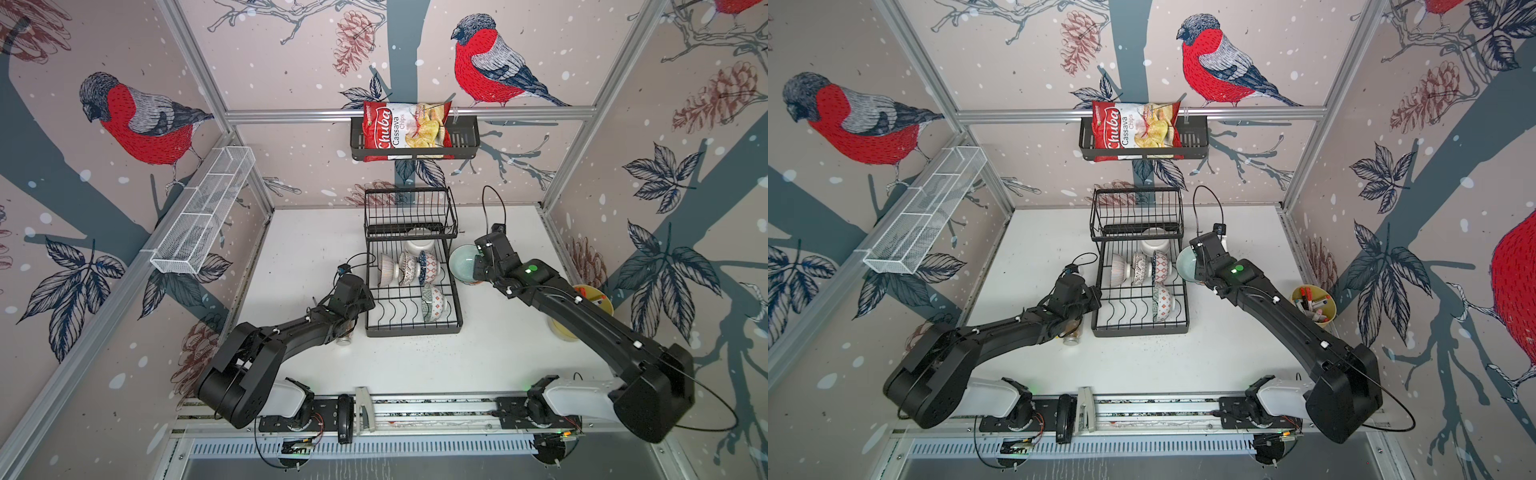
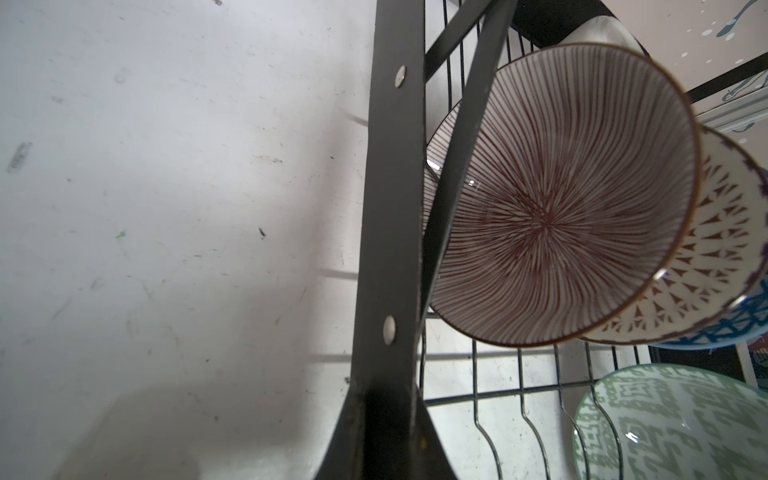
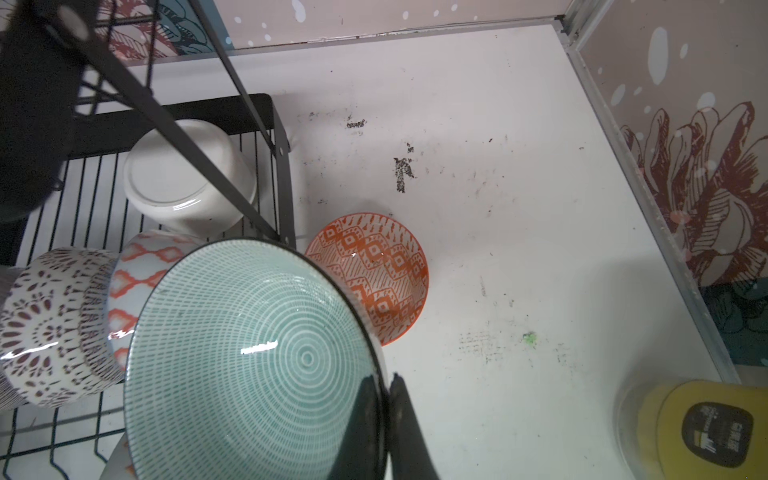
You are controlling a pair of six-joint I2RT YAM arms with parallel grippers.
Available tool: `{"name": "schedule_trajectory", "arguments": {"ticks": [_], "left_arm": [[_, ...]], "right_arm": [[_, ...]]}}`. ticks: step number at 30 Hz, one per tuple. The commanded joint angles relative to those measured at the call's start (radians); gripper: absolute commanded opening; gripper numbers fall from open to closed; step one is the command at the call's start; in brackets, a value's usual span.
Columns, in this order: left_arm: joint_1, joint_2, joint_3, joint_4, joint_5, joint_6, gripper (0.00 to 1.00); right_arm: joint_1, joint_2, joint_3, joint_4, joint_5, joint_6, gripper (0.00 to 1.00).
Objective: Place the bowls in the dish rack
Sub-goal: 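Lift the small green bowl off the orange bowl with the right gripper, then carry the small green bowl with the right gripper into the rack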
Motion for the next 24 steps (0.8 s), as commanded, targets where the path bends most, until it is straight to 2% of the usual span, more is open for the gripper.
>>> {"name": "schedule_trajectory", "arguments": {"ticks": [1,11,24], "left_arm": [[-0.001,0.007,-0.002,0.023,0.122,-0.143,0.00],[-0.001,0.001,-0.011,0.025,0.121,-0.141,0.00],[-0.001,0.008,-0.023,0.044,0.114,-0.148,0.00]], "right_arm": [[0.034,-0.012,0.022,0.003,0.064,0.028,0.00],[0.185,0.012,0.081,-0.014,0.165,0.035,0.00],[0.374,0.179,0.217,-0.074,0.296,0.039,0.00]]}}
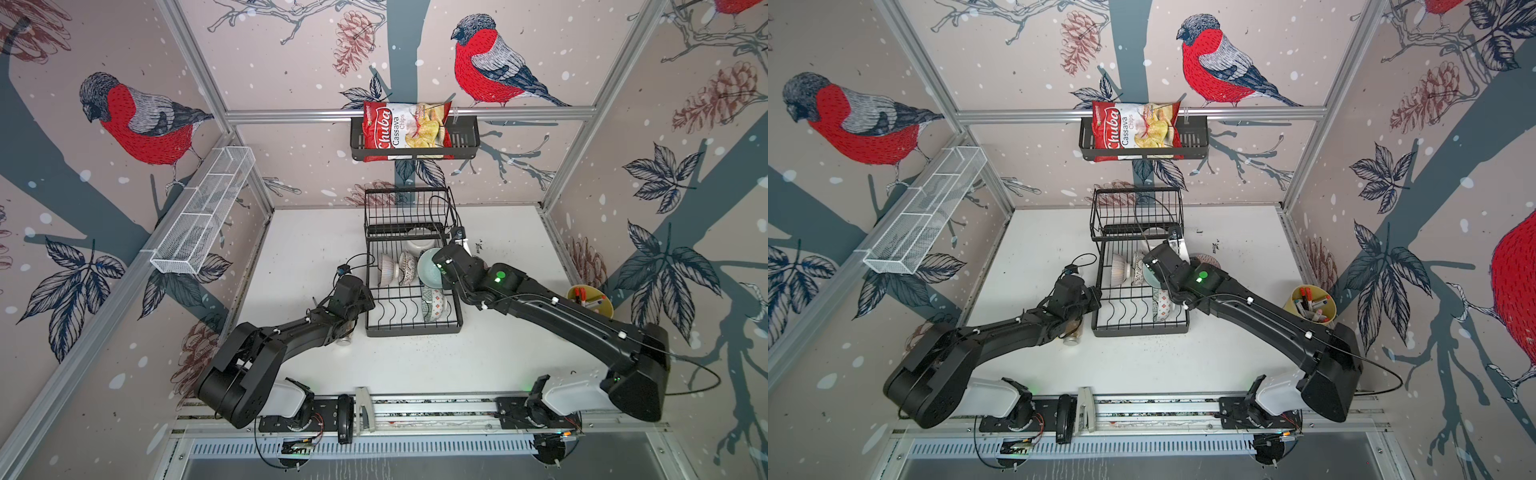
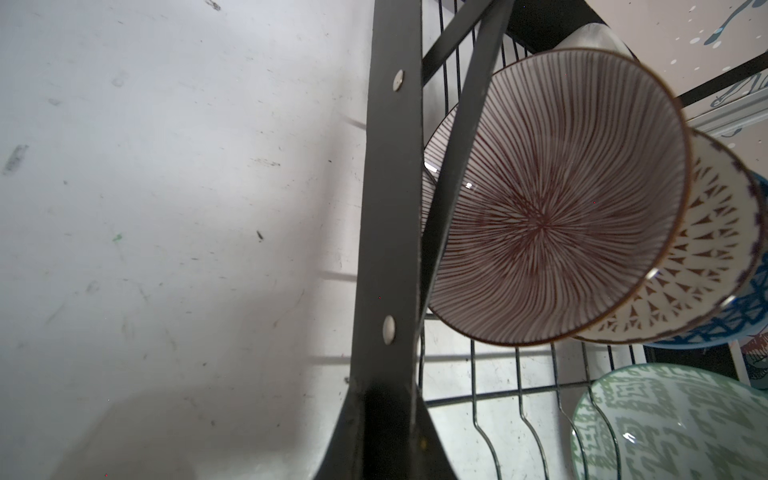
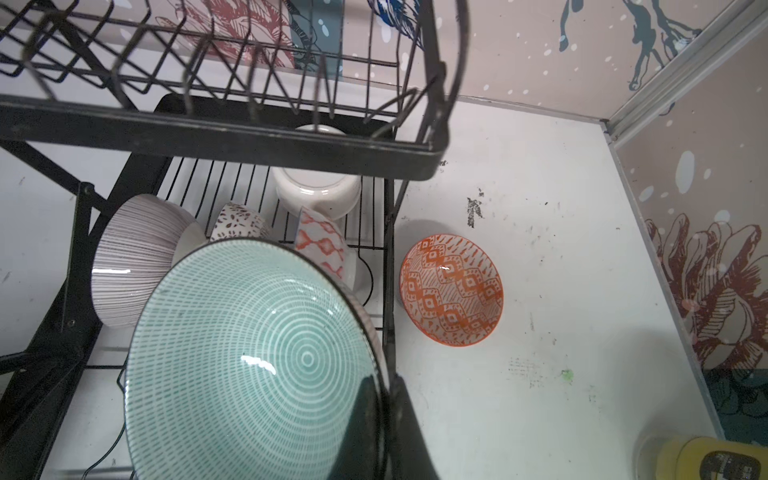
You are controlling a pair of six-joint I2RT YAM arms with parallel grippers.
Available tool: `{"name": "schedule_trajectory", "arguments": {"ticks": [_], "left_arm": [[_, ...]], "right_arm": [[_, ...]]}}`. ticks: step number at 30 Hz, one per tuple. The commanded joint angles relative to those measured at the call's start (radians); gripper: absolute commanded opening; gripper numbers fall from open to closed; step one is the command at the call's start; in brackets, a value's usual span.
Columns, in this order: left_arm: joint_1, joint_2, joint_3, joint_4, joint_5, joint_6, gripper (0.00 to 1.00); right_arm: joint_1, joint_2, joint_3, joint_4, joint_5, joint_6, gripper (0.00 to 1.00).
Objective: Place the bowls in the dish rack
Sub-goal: 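Carry the small green bowl with the right gripper into the rack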
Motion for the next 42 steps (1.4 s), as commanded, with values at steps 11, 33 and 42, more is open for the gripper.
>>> {"name": "schedule_trajectory", "arguments": {"ticks": [11,33,42], "left_arm": [[0.000,0.017,0.014,-0.020,0.085,-0.117,0.00],[0.011,-0.002,0.002,0.021,0.115,-0.085,0.07],[0.012,-0.047,0.007,-0.008,0.119,-0.068,0.41]], "right_arm": [[0.151,0.221,0.146,-0.146,0.250,0.063,0.00],[0.227,0.363,0.167,-0.163,0.324,0.027,0.00],[0.218,0.349,0.150,-0.136,0.302,0.025,0.00]]}}
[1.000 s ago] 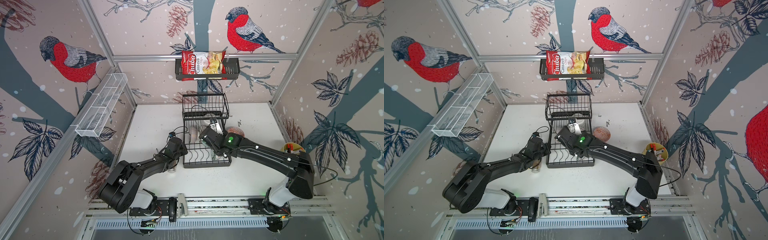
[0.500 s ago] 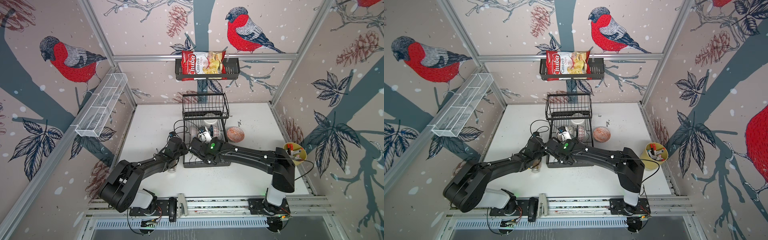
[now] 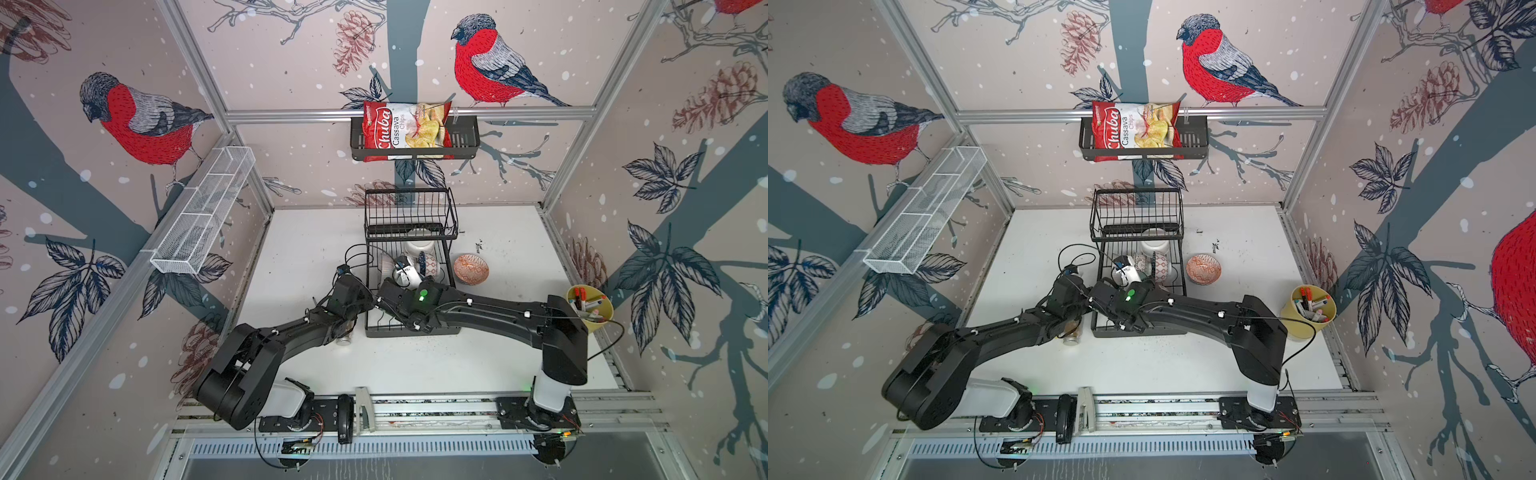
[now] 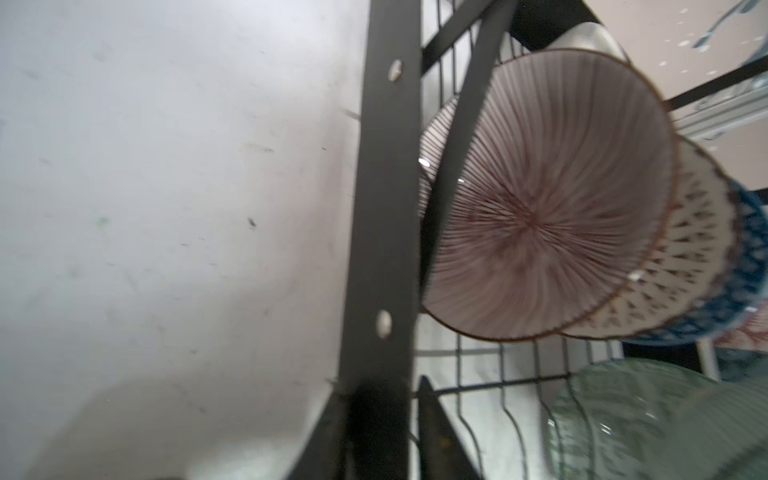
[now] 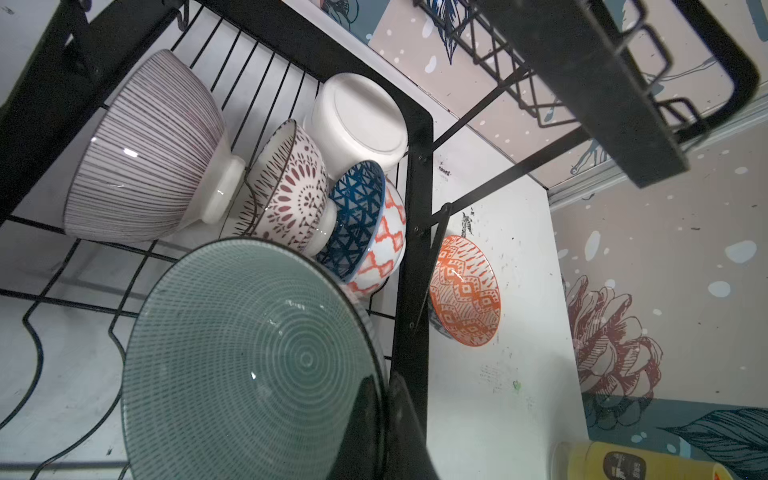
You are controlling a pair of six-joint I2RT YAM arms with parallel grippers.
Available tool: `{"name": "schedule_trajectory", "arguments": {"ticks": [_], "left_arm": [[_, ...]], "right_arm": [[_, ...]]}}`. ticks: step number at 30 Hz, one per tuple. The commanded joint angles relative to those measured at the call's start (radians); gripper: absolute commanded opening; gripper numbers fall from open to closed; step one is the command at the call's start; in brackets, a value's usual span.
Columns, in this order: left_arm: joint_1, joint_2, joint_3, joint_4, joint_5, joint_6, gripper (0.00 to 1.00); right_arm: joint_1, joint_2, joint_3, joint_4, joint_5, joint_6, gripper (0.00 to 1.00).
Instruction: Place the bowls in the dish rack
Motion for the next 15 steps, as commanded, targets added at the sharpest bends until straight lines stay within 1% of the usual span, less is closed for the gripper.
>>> {"name": "schedule_trajectory", "arguments": {"ticks": [1,3,9,15], "left_arm": [[-0.001,-0.018,0.003,0.011,0.055,-0.027,0.44],[-0.001,-0.026,0.006,0.005,0.055,-0.024,0.51],[-0.001,-0.061,0.012,-0.024,0.052,-0.013,0.65],[0.002,-0.136,0.009,-0.077,0.022,0.006,0.85]], "right_arm": [[-0.002,-0.014,-0.004,0.030,0.028,0.002,0.00],[-0.005,-0.014,-0.006,0.035,0.024,-0.001,0.00],[-0.004,-0.013,-0.006,0.038,0.013,-0.007,0.00],[-0.004,-0.002,-0.010,0.033,0.012,-0.010,0.00]]}}
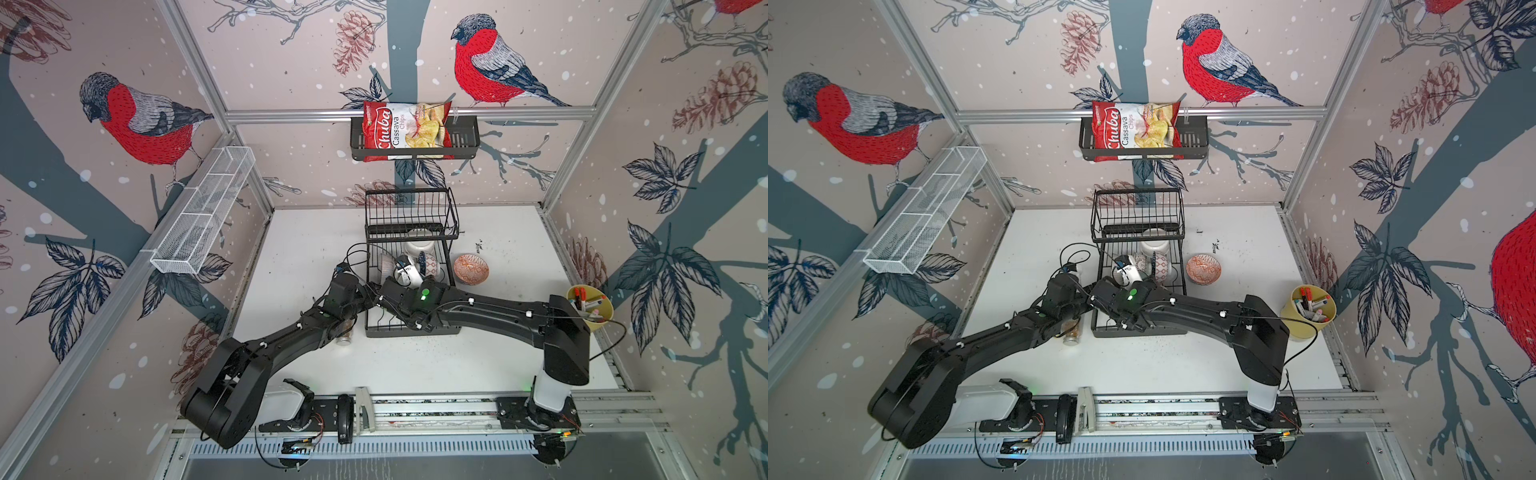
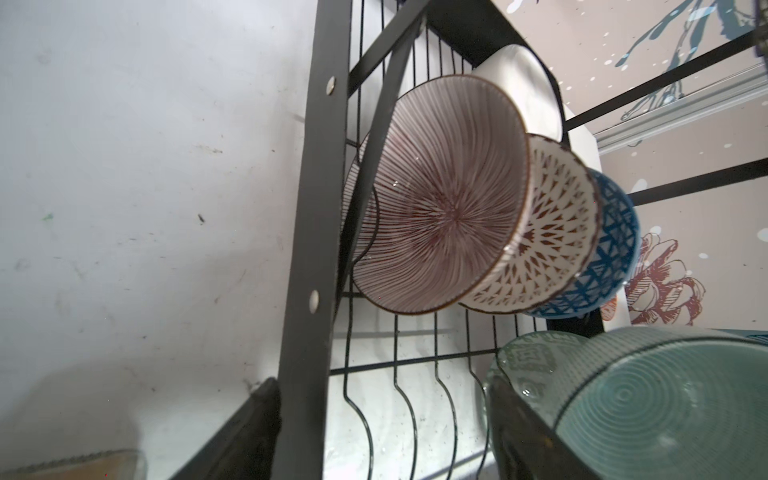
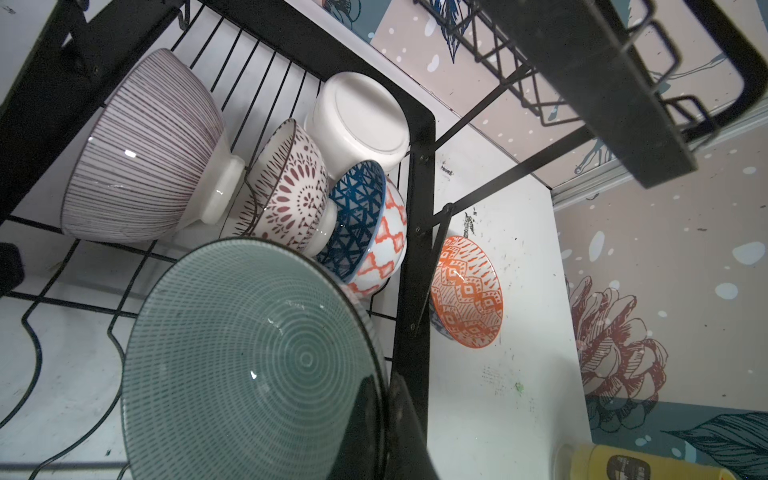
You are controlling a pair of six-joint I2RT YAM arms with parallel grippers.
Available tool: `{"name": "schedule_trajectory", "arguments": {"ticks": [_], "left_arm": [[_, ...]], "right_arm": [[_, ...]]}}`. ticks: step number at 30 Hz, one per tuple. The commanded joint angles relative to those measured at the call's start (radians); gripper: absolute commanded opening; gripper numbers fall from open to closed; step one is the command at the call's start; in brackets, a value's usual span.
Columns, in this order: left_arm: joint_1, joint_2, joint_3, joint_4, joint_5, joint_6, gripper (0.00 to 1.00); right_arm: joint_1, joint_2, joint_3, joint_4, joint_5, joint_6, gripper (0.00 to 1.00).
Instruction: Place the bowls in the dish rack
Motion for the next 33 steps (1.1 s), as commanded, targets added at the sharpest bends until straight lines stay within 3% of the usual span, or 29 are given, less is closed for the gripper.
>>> {"name": "schedule_trajectory", "arguments": {"ticks": [1,15,23,33], "left_arm": [[0.005,-0.041,0.003,-0.035,-0.029,0.022,0.87],[0.084,-0.365,-0.077,-0.174,-0.142,0.021,0.97],[0.181,-0.514,-0.093,-0.230,-0.067,0.016,0.97],[0.300,-0.534,-0.140,-0.217,0.018,0.003,0.97]], "right_arm": [[0.002,0.006,0.000,0.014,0.022,-0.007,0.00],[0.001,0.050,-0.003,0.025,0.029,-0.051,0.00],[-0.001,0.090,0.004,0.026,0.056,-0.065,0.00],[-0.001,0.147,0.007,-0.022,0.133,-0.062,0.00]]}}
